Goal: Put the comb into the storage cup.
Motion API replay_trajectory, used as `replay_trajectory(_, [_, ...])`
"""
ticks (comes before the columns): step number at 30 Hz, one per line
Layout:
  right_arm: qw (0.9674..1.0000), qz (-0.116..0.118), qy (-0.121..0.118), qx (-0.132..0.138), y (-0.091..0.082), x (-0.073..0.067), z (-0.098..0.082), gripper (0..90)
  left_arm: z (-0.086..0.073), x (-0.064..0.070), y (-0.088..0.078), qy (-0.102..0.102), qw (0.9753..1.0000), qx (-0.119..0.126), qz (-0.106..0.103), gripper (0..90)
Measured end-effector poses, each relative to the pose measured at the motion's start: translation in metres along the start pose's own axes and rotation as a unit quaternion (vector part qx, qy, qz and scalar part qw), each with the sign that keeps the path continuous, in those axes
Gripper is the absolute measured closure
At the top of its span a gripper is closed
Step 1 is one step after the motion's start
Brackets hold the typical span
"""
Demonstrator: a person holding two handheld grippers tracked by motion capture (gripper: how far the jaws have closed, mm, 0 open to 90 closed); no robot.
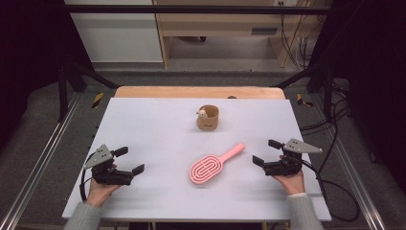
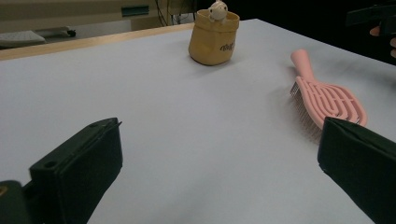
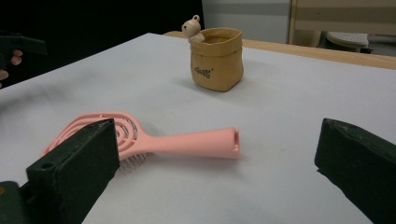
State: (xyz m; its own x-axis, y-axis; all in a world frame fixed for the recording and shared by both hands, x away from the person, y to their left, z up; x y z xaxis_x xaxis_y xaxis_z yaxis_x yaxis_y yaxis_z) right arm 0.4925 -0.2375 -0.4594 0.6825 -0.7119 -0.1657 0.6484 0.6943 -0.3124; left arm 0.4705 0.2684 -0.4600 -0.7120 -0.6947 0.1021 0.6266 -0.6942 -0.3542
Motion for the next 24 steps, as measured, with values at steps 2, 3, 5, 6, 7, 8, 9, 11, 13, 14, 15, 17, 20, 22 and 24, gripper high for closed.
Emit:
replay_trajectory(2, [1.0, 0.001, 0.001, 0.0, 0.0, 0.0, 0.0, 0.4, 0.0, 0.0, 0.0, -0.001, 1.0, 0.0, 0.0, 0.0])
replay_trajectory(3, [1.0, 0.001, 0.001, 0.0, 0.0, 0.0, 0.0, 0.4, 0.0, 0.0, 0.0, -0.001, 1.0, 0.0, 0.0, 0.0])
replay_trajectory(5, [1.0, 0.001, 0.0, 0.002, 0.0, 0.0, 0.001, 0.4, 0.0, -0.001, 0.0, -0.001, 1.0, -0.001, 0.001, 0.0])
replay_trajectory(6, [1.0, 0.0, 0.001, 0.0, -0.001, 0.0, 0.001, 0.4, 0.0, -0.001, -0.001, -0.002, 1.0, 0.0, 0.001, 0.0])
replay_trajectory(7, [1.0, 0.0, 0.001, 0.0, -0.001, 0.0, 0.001, 0.4, 0.0, -0.001, -0.001, -0.002, 1.0, 0.0, 0.001, 0.0])
replay_trajectory(8, [1.0, -0.001, 0.0, -0.001, -0.001, -0.001, 0.001, 0.4, 0.0, -0.001, -0.001, -0.003, 1.0, 0.001, 0.001, 0.0])
replay_trajectory(9, [1.0, -0.001, 0.0, -0.001, -0.001, -0.001, 0.001, 0.4, 0.0, -0.001, -0.001, -0.002, 1.0, 0.001, 0.001, 0.0])
replay_trajectory(11, [1.0, -0.001, -0.003, -0.004, 0.0, -0.001, 0.002, 0.4, -0.001, -0.002, -0.001, 0.0, 1.0, -0.003, 0.001, 0.0])
replay_trajectory(13, [1.0, -0.002, -0.004, -0.007, 0.001, -0.003, 0.003, 0.4, -0.001, -0.002, 0.0, -0.001, 1.0, -0.003, 0.0, 0.0])
replay_trajectory(14, [0.9999, -0.002, -0.007, -0.01, 0.002, -0.004, 0.003, 0.4, -0.002, -0.002, 0.0, -0.001, 1.0, -0.004, 0.0, 0.0])
replay_trajectory(15, [0.9999, -0.002, -0.007, -0.01, 0.002, -0.004, 0.003, 0.4, -0.002, -0.002, 0.0, -0.001, 1.0, -0.004, 0.0, 0.0])
replay_trajectory(17, [0.9999, -0.005, -0.006, -0.015, 0.004, -0.005, 0.004, 0.5, -0.002, -0.002, 0.0, -0.001, 1.0, -0.005, 0.0, 0.0])
replay_trajectory(20, [0.9996, -0.009, -0.006, -0.026, 0.008, -0.007, 0.003, 0.6, -0.002, -0.002, -0.001, -0.003, 1.0, -0.003, -0.001, 0.0])
replay_trajectory(22, [0.9996, -0.01, -0.005, -0.028, 0.01, -0.008, 0.004, 0.6, -0.002, -0.002, -0.001, -0.004, 1.0, -0.002, -0.001, 0.0])
replay_trajectory(24, [0.9994, -0.01, -0.007, -0.031, 0.012, -0.01, 0.005, 0.6, -0.002, -0.002, -0.001, -0.004, 1.0, -0.002, -0.001, 0.0])
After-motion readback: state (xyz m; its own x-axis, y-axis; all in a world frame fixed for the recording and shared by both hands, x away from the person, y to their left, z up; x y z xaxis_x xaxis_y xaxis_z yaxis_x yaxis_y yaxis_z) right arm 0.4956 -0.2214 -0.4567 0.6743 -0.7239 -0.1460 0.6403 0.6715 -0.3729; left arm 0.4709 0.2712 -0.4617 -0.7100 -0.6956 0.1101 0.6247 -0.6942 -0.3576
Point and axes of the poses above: each handheld gripper's, and its own axes: y roughly forward along the jaws, z roughly out of its top, x roughly to its right, the point moved 4 cm from there along y, roughly forward along the jaws, and after that the axes turned 1 degree about -x, right-handed, at the moved point
